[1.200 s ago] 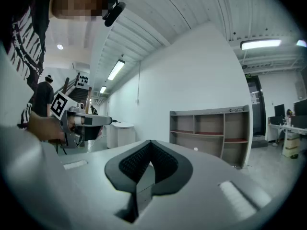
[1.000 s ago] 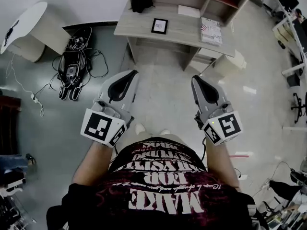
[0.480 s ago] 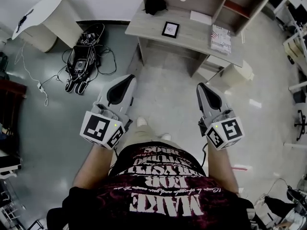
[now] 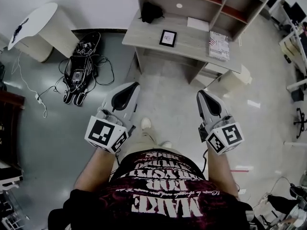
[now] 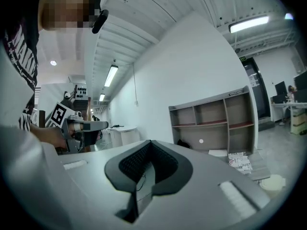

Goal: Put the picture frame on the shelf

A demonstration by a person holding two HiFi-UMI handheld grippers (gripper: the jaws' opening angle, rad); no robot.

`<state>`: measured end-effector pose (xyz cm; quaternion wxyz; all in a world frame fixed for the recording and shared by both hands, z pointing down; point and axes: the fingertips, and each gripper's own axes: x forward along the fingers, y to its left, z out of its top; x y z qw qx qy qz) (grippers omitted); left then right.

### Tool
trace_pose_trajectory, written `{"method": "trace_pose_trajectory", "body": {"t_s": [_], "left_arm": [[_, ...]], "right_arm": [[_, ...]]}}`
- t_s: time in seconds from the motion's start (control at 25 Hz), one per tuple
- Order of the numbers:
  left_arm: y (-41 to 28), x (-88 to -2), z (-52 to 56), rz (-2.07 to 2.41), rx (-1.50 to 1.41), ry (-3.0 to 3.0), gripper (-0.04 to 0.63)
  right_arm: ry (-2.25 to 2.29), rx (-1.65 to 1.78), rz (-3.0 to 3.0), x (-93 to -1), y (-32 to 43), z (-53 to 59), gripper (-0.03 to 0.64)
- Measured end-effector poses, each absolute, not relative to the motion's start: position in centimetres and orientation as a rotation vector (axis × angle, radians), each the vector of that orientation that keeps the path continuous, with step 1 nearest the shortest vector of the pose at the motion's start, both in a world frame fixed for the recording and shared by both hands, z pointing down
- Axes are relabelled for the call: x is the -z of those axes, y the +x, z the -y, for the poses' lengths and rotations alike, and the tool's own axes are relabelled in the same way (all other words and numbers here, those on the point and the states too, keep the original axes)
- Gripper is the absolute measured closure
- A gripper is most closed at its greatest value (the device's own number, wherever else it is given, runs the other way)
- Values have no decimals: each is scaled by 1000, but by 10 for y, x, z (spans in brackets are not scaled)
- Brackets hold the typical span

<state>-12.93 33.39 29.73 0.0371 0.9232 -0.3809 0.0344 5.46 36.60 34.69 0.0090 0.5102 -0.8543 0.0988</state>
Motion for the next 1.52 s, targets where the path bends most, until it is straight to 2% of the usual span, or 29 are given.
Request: {"method": "trace_pose_trajectory", "body": {"t_s": [0.92, 1.52], "left_arm": [[-170, -305, -168, 1026, -62, 2839, 588], [-168, -320, -137, 822, -32, 2851, 588]], "right_arm": [[1609, -383, 2667, -345, -4, -217, 592], [1709, -361, 2608, -328, -22, -194, 592]]}}
